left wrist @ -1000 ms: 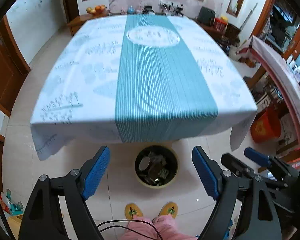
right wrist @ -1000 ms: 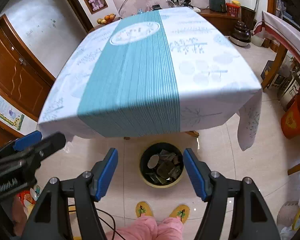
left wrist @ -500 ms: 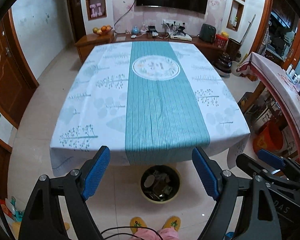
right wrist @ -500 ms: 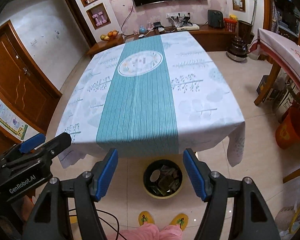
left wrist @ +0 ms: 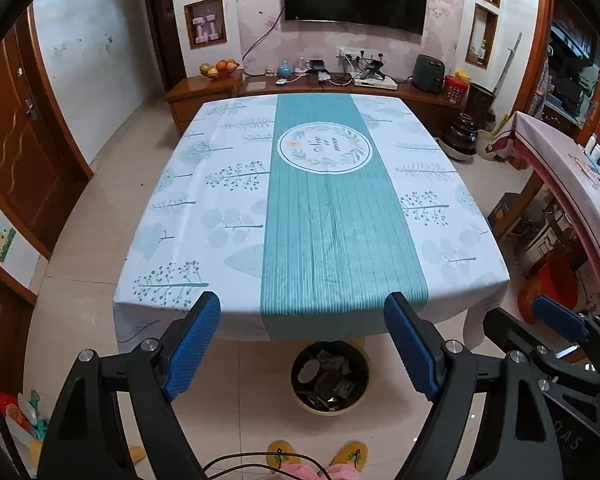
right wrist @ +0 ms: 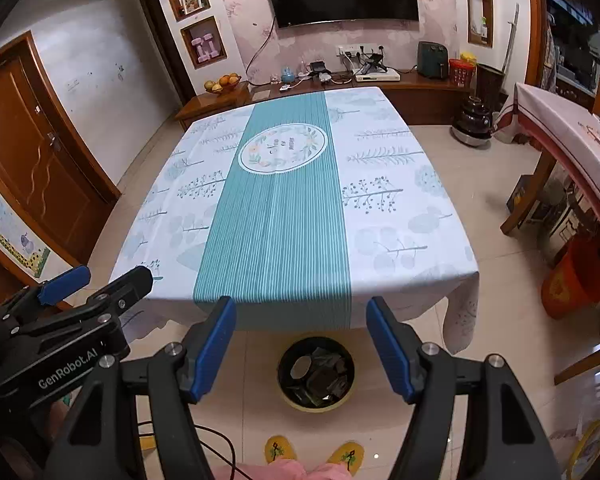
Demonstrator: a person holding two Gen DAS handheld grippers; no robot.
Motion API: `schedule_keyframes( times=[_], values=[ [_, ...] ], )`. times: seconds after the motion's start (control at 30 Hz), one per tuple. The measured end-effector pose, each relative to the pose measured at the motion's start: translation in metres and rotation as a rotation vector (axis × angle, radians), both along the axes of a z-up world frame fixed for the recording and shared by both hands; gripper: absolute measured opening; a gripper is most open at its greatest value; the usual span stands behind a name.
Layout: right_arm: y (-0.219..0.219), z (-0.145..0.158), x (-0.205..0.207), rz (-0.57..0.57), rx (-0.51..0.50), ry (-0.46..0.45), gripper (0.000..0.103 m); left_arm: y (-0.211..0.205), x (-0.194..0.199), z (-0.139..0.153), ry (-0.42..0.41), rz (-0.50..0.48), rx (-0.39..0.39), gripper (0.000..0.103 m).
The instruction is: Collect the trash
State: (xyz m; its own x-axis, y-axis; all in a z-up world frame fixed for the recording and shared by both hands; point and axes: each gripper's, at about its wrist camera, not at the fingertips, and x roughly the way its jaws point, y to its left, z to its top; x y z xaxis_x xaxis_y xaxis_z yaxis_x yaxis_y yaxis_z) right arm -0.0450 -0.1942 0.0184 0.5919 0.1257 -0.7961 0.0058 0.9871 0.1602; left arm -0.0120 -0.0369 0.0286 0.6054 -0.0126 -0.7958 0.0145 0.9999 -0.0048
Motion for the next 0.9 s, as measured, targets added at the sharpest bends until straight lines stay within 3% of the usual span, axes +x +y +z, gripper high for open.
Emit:
schedule_keyframes(
  times=[0.37,0.9],
  values=[
    [0.006,0.004,0.01,0.017,-0.025,-0.019,0.068,0.009,0.01,-0.003,0.017,0.046,0.003,0.083],
    [0.004,0.003,0.022,0.031,-0.033,-0.02,0.068,-0.005,0.02,-0.004,0.014,0.019,0.021,0.083]
  ],
)
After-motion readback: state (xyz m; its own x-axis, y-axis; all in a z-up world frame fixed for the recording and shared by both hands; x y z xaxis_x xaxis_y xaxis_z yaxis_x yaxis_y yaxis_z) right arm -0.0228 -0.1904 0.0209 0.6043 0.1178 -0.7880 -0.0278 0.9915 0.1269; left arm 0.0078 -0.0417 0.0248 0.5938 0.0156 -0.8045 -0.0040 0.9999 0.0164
